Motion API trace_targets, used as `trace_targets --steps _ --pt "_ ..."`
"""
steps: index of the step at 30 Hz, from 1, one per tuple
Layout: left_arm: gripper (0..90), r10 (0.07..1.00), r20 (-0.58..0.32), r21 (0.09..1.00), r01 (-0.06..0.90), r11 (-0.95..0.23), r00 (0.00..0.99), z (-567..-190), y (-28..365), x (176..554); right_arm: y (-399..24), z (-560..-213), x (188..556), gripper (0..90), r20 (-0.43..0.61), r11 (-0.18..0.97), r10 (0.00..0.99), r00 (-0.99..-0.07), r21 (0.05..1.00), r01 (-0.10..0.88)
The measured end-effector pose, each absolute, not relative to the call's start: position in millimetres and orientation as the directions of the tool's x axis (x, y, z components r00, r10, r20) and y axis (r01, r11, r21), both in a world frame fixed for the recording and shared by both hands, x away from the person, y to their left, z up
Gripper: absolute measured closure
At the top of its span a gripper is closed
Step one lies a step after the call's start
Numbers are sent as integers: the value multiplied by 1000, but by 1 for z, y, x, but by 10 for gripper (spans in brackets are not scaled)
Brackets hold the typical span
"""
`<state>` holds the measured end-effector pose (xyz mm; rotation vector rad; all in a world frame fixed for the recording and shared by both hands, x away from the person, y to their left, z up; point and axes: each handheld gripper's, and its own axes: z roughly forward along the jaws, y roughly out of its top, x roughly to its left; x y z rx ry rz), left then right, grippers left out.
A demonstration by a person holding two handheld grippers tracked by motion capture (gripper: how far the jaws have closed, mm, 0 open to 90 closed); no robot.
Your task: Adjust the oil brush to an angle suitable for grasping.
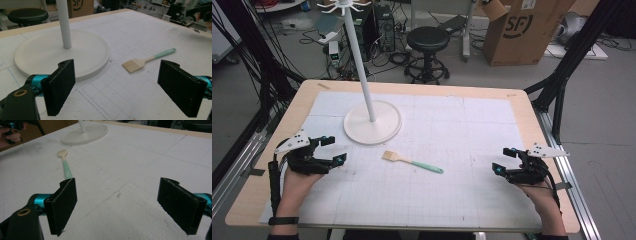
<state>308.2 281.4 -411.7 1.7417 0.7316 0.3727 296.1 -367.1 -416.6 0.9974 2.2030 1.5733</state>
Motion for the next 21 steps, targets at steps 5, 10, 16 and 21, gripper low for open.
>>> trace_targets --steps 5,10,16,21 --pt "153 646 -116 947 279 -156 755 -412 281 308 -367 -417 296 156 179 176 665 -725 906 385" --pt "153 648 -111 946 279 -162 754 -413 281 308 -366 -418 297 157 171 185 666 -727 906 382" --pt "153 650 -107 945 279 -168 753 -413 282 308 -364 -419 297 157 170 194 663 -729 902 386" --pt "154 655 -111 946 282 -160 747 -414 283 308 -362 -420 297 159 154 204 666 -730 904 376"
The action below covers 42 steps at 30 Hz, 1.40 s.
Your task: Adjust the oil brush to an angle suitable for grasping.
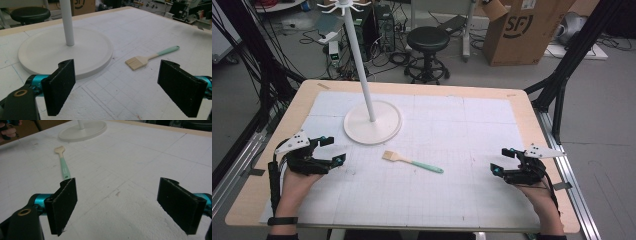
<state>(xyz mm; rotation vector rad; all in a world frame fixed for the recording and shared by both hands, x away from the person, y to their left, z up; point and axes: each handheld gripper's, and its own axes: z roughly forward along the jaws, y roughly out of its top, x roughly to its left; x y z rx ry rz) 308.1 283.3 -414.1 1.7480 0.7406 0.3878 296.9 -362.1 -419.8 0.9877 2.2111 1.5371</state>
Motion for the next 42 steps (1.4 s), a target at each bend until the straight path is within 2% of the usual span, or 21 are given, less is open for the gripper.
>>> trace_targets --steps 7,20,32,42 --pt "149 656 -104 947 276 -164 747 -413 285 308 -356 -421 299 161 151 213 660 -736 902 376" --pt "147 664 -95 952 263 -157 742 -408 292 303 -315 -418 316 169 125 270 621 -774 893 361" --pt "147 652 -95 952 261 -162 753 -407 292 300 -255 -413 341 221 82 368 537 -840 873 321" --pt "147 648 -96 954 255 -156 755 -407 292 299 -199 -422 355 285 98 428 476 -874 843 328"
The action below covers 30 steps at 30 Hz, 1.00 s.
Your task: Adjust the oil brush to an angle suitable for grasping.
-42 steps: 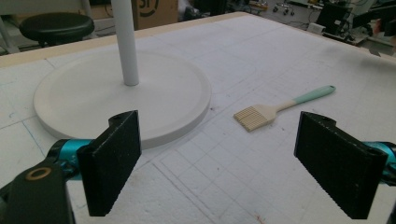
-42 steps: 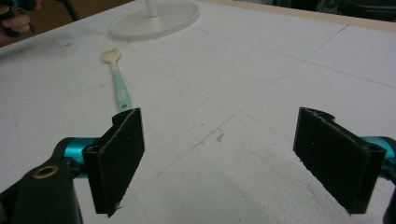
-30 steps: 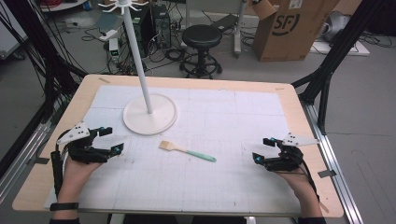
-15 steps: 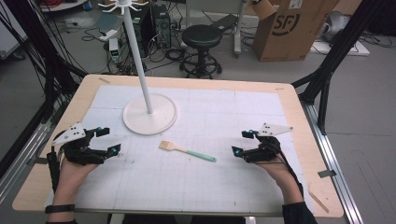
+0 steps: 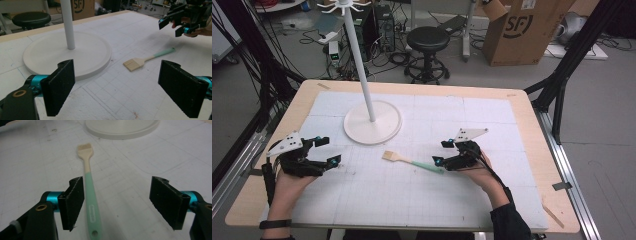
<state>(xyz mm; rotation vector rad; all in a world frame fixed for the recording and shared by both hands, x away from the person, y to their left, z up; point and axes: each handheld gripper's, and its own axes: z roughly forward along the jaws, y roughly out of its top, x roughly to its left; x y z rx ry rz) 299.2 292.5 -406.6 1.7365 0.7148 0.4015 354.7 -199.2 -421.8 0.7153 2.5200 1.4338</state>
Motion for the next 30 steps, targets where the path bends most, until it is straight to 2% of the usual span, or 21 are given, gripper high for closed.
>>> trace_targets --steps 7,19,30 --pt "147 645 -101 955 255 -151 758 -406 293 299 -176 -426 358 325 102 458 438 -893 830 319" --pt "146 647 -102 958 250 -140 756 -404 296 298 -132 -434 362 499 81 552 366 -927 783 286" --pt "146 648 -103 960 247 -135 755 -403 298 296 -116 -442 365 608 45 617 340 -939 744 258"
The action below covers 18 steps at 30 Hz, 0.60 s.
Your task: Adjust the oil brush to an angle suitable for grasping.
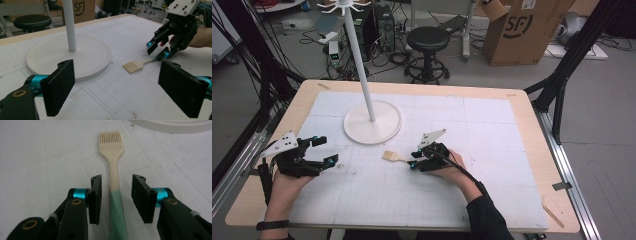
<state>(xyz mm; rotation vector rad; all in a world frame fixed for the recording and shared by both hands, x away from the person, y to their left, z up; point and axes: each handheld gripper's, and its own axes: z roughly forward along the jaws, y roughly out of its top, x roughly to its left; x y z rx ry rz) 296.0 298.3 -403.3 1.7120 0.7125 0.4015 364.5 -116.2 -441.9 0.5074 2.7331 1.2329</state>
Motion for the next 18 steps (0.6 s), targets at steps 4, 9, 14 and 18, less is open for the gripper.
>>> trace_targets --steps 4,9,14,18 --pt "147 649 -104 960 247 -134 754 -403 298 296 -115 -444 365 658 41 632 345 -938 728 264" --pt "147 650 -105 958 252 -136 753 -404 297 296 -115 -445 365 708 28 637 346 -938 727 257" --pt "147 650 -103 959 248 -135 753 -403 297 296 -114 -444 363 814 27 643 340 -940 722 253" --pt "148 649 -105 961 245 -129 754 -402 298 295 -114 -444 364 821 37 637 339 -940 726 259"
